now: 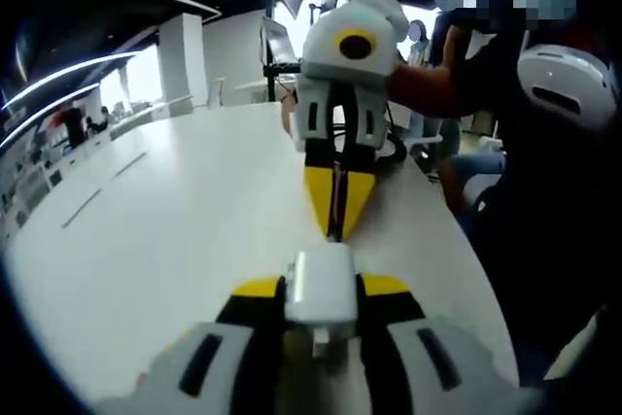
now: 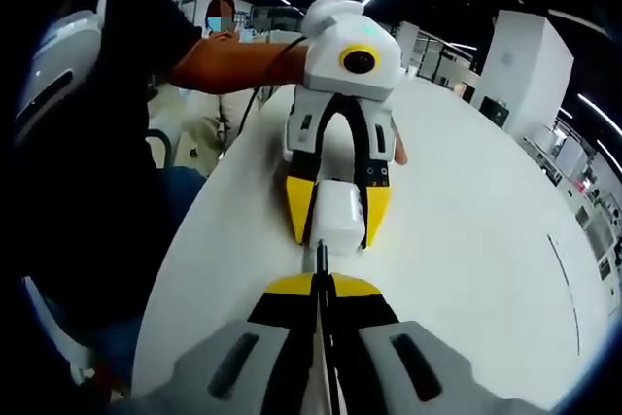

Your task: Plug the desk Type‑C cable into the charger adapter.

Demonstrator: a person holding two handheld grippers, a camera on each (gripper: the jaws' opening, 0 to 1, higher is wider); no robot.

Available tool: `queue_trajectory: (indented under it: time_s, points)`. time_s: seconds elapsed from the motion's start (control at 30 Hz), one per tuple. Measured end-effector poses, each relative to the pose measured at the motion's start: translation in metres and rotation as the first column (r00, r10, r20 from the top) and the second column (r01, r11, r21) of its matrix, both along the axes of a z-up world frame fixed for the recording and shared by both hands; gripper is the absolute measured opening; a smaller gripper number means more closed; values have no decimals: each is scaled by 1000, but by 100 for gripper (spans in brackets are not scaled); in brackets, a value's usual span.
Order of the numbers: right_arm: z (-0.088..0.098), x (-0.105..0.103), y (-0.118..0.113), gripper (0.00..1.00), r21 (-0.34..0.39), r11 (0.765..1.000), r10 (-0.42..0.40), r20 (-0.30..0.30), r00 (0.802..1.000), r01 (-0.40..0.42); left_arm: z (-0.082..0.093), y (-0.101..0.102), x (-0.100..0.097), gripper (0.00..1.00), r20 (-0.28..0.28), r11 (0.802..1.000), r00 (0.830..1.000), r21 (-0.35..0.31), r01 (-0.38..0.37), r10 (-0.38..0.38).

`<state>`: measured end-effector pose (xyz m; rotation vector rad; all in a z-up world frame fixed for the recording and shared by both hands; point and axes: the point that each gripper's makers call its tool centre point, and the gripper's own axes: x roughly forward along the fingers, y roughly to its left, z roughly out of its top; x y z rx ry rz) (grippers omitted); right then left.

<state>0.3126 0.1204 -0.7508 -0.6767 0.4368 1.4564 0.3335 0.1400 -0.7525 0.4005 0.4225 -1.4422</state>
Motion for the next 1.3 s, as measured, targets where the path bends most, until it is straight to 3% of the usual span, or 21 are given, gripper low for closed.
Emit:
queue_trajectory:
  time_s: [0.5, 1.3]
  points:
    - [1, 1, 2, 1, -25, 1000, 8, 22, 1000, -8, 0, 0, 0, 27, -2, 1000, 1000, -1, -4, 4]
    - [2, -1, 7, 0, 42, 999, -8, 1, 1000, 8, -1, -2, 0, 27, -12, 1000, 1000, -20, -12, 12]
